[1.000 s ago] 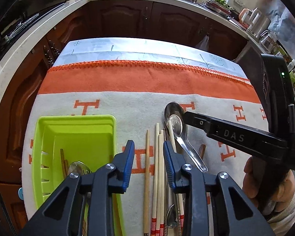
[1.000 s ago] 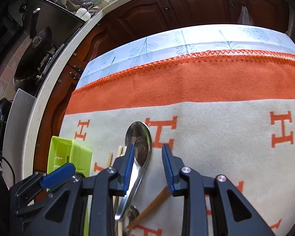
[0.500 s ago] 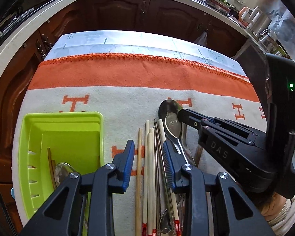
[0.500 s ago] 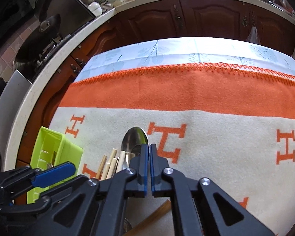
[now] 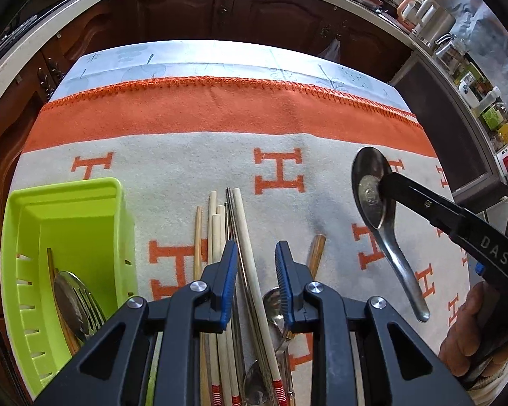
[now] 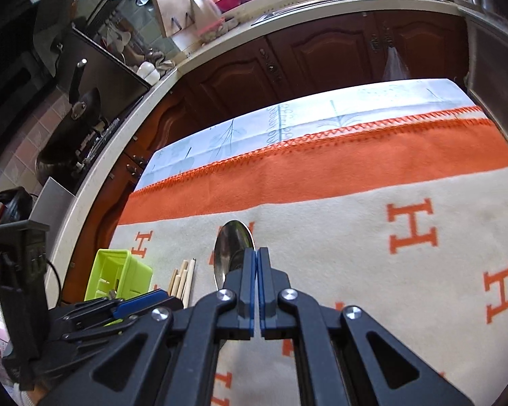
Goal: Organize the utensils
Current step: 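Grasp a metal spoon with the right tool while the left tool grasps a white chopstick, then lower the white chopstick into the green tray with the left tool while the right tool places the spoon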
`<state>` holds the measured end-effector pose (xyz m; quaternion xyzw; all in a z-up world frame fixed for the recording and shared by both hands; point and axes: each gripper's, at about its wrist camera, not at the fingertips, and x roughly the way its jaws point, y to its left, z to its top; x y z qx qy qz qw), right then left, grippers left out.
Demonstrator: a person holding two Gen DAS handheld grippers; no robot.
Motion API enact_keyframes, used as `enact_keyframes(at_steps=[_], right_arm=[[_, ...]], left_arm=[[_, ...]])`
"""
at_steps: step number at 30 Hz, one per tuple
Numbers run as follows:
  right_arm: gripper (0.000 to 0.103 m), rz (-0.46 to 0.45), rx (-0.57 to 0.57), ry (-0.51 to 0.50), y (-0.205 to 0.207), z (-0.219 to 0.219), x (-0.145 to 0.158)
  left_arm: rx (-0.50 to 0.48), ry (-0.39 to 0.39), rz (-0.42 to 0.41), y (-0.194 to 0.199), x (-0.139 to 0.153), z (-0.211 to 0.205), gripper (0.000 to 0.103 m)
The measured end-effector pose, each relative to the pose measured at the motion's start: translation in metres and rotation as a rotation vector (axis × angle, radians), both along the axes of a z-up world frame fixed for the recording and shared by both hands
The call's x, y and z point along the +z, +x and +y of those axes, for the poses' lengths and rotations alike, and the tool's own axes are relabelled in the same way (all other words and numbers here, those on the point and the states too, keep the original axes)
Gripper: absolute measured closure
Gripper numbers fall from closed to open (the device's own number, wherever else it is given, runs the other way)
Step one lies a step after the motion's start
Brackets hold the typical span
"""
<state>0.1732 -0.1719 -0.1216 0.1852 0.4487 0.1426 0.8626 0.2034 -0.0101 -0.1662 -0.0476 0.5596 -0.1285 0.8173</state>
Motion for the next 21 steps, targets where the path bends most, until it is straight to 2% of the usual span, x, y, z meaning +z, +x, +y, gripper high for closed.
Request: enact_keyframes(at_steps=[5, 9, 21], right_arm=[[0.102, 0.001, -0.016, 0.039, -0.021, -0.015, -0.002], [0.102, 0.007, -0.014, 0.058, -0.034, -0.021, -0.005], [0.102, 0.028, -0.028, 0.087, -0.053, -0.034, -0.018]], left_arm=[[-0.009, 0.009, 0.024, -0.004, -0.011, -0.002, 0.082], [-0.013, 0.013, 0.037, -0.006, -0.017, -0.002, 0.086], [-0.033, 0.035, 0.028, -0.016, -0.018, -0.010, 0.094]])
